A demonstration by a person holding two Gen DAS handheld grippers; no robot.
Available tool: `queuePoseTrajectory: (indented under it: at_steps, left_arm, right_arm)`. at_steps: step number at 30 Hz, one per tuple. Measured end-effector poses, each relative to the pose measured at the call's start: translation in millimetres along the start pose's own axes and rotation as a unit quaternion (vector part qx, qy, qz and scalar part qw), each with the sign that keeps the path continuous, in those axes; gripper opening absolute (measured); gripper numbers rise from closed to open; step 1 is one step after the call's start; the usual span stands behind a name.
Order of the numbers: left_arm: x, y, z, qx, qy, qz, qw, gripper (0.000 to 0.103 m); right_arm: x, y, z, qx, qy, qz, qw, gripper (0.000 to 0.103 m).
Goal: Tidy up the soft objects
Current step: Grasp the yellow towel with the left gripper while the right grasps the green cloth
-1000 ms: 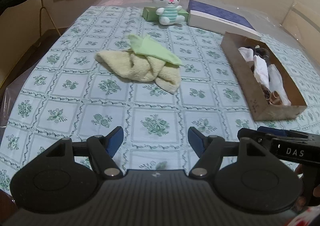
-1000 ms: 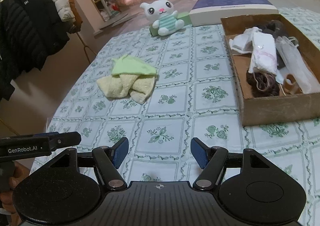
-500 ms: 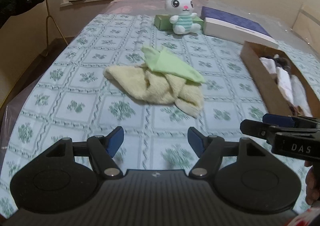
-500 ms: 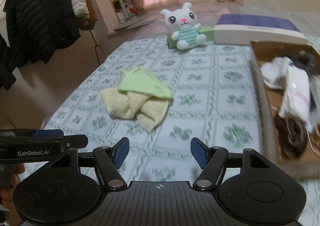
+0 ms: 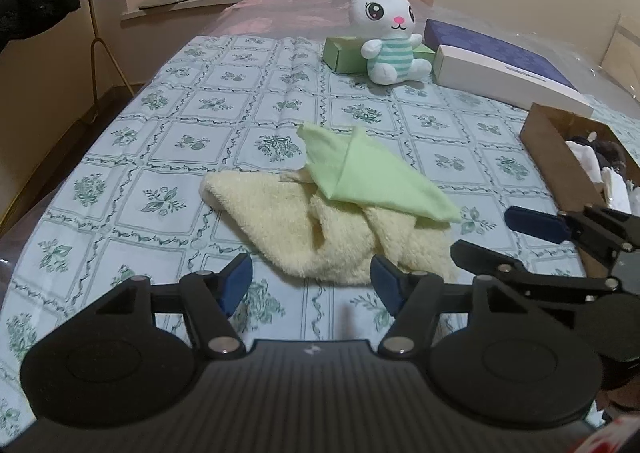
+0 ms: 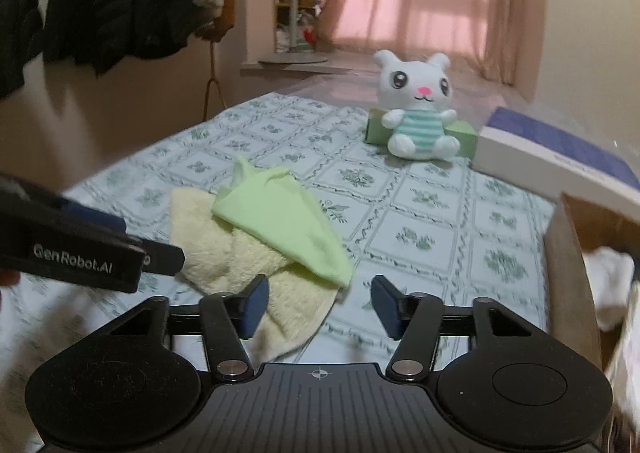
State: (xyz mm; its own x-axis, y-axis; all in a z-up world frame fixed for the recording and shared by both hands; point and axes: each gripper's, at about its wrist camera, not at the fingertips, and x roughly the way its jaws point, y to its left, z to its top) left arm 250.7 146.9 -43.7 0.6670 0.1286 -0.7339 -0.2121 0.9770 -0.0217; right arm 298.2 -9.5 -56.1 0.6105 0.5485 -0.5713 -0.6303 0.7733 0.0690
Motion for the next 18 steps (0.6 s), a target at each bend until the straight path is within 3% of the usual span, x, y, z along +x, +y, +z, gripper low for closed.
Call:
queuePoseTrajectory:
  at_steps: [10, 11, 13, 15, 18]
  left_arm:
    - [26, 1, 2, 0.01, 0.002, -0.002, 0.9999, 0.059]
    - [27, 2, 1, 0.01, 0.001, -0.003, 0.9999, 0.059]
    - [27, 4, 1, 0.009, -0.001, -0.007, 0.9999, 0.059]
    - [27, 4, 0, 0.009, -0.003, -0.01, 0.9999, 0.059]
    - [24, 3, 1, 0.008, -0.01, -0.026, 0.9996, 0.059]
  right_arm:
    - [43, 5, -2, -0.068, -0.003, -0.012, 0.998, 0.047]
    - [47, 5, -2, -0.073, -0.003, -0.013, 0.997, 0.044]
    - [53, 6, -1, -0.078, -0.002, -0.01, 0.997, 0.028]
    - [54, 5, -2, -0.075, 0.001, -0.002, 0.997, 0.007]
    - [52, -1, 0, -0.047, 0.0, 0.002, 0.999, 0.003]
